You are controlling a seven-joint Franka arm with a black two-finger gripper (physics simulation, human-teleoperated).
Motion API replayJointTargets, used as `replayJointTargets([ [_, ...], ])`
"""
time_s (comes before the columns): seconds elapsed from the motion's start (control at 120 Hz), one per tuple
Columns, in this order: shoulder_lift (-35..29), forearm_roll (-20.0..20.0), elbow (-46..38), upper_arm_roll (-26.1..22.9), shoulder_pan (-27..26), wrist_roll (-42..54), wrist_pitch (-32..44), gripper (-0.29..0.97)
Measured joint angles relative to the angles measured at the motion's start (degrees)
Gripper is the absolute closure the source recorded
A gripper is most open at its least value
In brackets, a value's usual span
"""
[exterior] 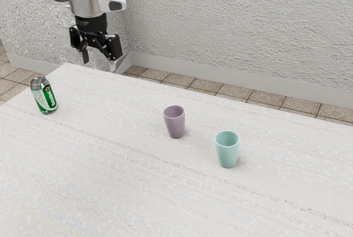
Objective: Place the left cup onto the right cup
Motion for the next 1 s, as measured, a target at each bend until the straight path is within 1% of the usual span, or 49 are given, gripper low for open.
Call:
replayJointTargets([
  [0.067,0.24,0.01,0.01,-0.14,-0.04,0.16,0.49,0.00],
  [0.117,0.85,0.04,0.13,-1.00,0.90,0.29,1.24,0.00],
  [0.242,4.87,0.77,2.16,-3.61,3.41,0.58,3.28,0.00],
  [0.658,16.53,1.03,2.98,-9.00,2.66,-0.97,13.20,0.00],
  [0.842,24.76,1.00,10.44,-9.68,2.64,-1.77,16.49,0.00],
  [1.0,29.59,1.00,13.29,-9.71,2.56,-2.16,19.25,0.00],
])
